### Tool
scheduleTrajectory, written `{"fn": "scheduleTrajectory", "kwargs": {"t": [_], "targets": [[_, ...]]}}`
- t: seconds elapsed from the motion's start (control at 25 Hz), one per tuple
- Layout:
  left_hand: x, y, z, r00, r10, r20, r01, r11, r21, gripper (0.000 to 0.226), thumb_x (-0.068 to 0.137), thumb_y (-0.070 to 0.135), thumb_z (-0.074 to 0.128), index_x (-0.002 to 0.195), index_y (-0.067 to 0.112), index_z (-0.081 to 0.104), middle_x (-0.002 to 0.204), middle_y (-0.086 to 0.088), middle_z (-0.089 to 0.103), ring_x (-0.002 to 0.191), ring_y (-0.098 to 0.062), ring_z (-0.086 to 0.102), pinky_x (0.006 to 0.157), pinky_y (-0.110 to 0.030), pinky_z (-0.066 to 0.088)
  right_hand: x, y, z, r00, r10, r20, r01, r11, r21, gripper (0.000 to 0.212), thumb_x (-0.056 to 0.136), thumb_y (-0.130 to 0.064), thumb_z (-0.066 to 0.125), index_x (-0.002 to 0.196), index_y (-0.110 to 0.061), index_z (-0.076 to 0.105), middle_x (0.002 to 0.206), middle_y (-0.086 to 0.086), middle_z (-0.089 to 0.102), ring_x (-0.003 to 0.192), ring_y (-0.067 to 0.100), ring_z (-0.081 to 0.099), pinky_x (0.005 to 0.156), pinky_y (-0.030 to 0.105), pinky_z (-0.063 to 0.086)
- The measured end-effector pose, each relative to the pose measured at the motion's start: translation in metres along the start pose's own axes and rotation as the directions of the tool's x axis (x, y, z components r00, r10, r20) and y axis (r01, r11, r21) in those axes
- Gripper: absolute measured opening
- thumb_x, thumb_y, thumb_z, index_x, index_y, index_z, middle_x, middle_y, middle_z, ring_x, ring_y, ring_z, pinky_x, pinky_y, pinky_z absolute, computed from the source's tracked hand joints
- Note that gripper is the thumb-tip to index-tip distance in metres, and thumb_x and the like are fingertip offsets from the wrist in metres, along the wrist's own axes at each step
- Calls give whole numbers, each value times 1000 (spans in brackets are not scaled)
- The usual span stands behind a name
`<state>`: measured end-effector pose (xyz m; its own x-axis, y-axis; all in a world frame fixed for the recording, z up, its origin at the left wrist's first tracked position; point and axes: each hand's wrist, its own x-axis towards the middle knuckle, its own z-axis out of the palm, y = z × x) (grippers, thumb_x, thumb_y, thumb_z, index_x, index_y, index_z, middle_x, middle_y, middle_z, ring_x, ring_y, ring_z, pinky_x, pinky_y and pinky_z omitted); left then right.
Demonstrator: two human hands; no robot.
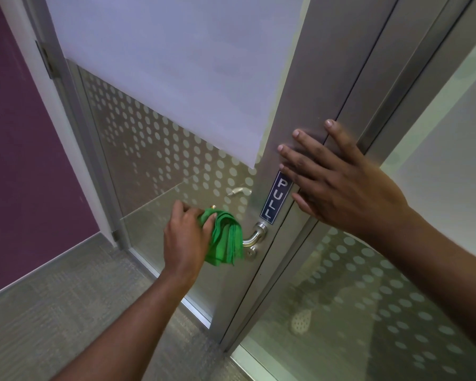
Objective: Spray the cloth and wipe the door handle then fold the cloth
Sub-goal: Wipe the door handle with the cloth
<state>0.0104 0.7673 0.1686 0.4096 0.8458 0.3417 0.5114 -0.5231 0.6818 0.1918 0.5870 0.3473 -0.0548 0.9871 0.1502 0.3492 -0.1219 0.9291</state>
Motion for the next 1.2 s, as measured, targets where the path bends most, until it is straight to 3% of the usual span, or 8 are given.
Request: {"fn": "scheduleTrajectory", "kwargs": {"t": [0.16, 0.28, 0.48, 0.6, 0.76, 0.96, 1.08, 1.2], "targets": [[44, 16, 6, 989, -76, 126, 70, 996, 50, 29, 93, 38, 77, 103, 11, 79, 107, -8, 64, 96, -30, 66, 89, -43, 58, 0, -1, 1, 999, 19, -40, -18, 999, 39, 66, 111, -45, 16, 161, -11, 43, 174, 19, 29, 162, 44, 22, 130, 67, 13], [54, 23, 4, 968, -94, 231, 66, 990, 125, 30, 89, 37, 80, 90, 8, 76, 97, -12, 71, 92, -35, 71, 85, -47, 62, 0, -1, 0, 999, 17, -41, -16, 1000, 23, 66, 112, -45, 16, 162, -12, 43, 175, 18, 28, 163, 43, 21, 130, 67, 10], [44, 15, -2, 965, -146, 220, 114, 982, 152, 36, 89, 39, 82, 76, 8, 66, 77, -10, 70, 71, -29, 70, 66, -38, 60, 0, -1, 0, 1000, 14, -23, -13, 1000, 26, 66, 112, -47, 20, 163, -12, 41, 175, 17, 27, 163, 42, 20, 131, 66, 4], [57, 23, 2, 962, -165, 218, 128, 977, 171, 36, 87, 37, 83, 78, 7, 65, 85, -11, 70, 79, -31, 68, 69, -37, 55, 0, 1, 0, 999, 17, -43, -15, 999, 40, 64, 111, -48, 24, 161, -12, 45, 174, 17, 31, 162, 43, 23, 131, 67, 8], [60, 38, 2, 957, -123, 261, 77, 981, 179, 26, 89, 28, 80, 87, 6, 67, 93, -14, 72, 92, -36, 71, 82, -43, 62, 0, 0, 1, 999, 14, -49, -12, 999, 34, 64, 113, -46, 19, 162, -13, 43, 174, 17, 29, 162, 43, 22, 130, 67, 11], [48, 25, -5, 967, -109, 229, 56, 972, 229, 32, 89, 34, 82, 83, 9, 62, 82, -9, 65, 82, -31, 68, 68, -35, 52, 0, 0, 0, 1000, 9, -18, -8, 999, 37, 64, 112, -47, 23, 163, -13, 40, 175, 18, 26, 163, 44, 19, 131, 67, 9], [59, 32, -3, 960, -142, 241, 98, 977, 188, 33, 88, 32, 83, 81, 12, 58, 85, -8, 60, 84, -29, 62, 70, -35, 47, 0, 0, 2, 1000, 5, -18, -5, 999, 42, 64, 113, -47, 20, 163, -13, 40, 176, 18, 25, 163, 44, 18, 130, 67, 11], [65, 34, 1, 948, -166, 272, 132, 981, 139, 33, 88, 31, 81, 78, 12, 57, 89, -9, 64, 89, -33, 67, 73, -36, 52, -1, -1, 2, 1000, 10, -11, -10, 999, 35, 68, 111, -47, 11, 164, -13, 38, 176, 19, 21, 164, 44, 15, 130, 66, 11]]}}
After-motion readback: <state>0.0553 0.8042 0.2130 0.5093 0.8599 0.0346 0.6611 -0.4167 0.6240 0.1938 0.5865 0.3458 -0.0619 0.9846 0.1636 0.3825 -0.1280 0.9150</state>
